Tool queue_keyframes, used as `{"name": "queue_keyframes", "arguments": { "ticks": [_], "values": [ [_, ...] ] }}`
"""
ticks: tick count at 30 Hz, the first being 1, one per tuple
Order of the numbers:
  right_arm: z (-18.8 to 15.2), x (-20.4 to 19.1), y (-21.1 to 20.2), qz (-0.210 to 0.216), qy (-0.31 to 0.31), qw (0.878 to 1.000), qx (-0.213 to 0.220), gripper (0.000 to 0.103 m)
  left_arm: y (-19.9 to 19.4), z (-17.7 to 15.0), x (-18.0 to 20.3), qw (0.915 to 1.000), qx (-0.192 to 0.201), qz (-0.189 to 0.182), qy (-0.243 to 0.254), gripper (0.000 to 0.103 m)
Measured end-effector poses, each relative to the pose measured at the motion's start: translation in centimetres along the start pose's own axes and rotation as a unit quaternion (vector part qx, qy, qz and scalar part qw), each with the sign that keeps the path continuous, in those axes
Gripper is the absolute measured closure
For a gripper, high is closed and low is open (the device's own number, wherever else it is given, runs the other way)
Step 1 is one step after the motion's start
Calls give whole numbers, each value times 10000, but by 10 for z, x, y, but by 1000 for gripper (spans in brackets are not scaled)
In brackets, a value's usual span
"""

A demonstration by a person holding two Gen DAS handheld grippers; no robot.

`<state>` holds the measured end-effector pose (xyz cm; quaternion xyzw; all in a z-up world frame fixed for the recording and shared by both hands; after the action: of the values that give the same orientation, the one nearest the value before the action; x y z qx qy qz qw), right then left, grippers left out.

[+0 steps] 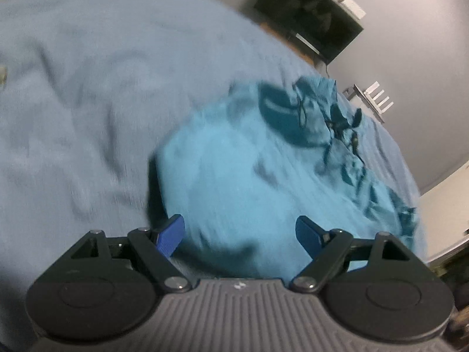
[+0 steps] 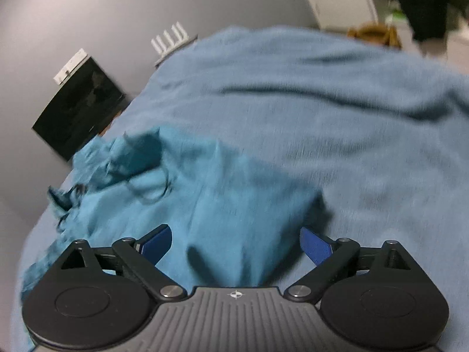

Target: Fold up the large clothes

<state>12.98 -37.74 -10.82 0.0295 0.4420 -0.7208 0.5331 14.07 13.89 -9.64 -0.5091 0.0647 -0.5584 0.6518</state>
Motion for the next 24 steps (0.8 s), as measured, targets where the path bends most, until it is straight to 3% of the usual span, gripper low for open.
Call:
{"name": "queue_keyframes", "arguments": {
  "ticks": [2,4,6,9,17,19,21,24],
  "values": [
    [-9,0,2,114,119,9996,-246,7,6,-12,-1,9994,-301,-32,-172,21],
    [-19,-2,6,197,155,9985,-487,7,13,-19,2,9988,-465,149,6,21],
    [-27,-11,15,269,107,9972,-688,7,21,-23,3,9987,-431,268,36,21],
    [-34,-14,22,314,80,9961,-821,7,32,-22,-2,9982,-356,40,-485,21],
    [-32,-12,42,670,532,9933,-772,0,38,-13,-17,9914,-74,-383,-1245,21],
    [-30,-11,46,717,610,9930,-716,0,43,-14,-19,9923,-125,-294,-1198,21],
    [-29,-10,51,736,656,9929,-669,0,57,-17,-24,9940,-283,43,-1054,21],
    [-26,-7,59,773,725,9926,-590,0,67,-16,-28,9915,-249,-17,-1280,21]
  ]
}}
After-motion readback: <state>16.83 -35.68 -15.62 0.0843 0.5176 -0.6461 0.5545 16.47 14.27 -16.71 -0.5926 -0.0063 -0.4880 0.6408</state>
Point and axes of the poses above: each gripper's, at about its wrist camera, not at the fingertips, and y roughly the way its jaws point, x to its right, z to its top, the point moved 7 cm from there along y, roughly the way its jaws point, and after that the axes turned 7 degrees about z, right-handed, at the moved point
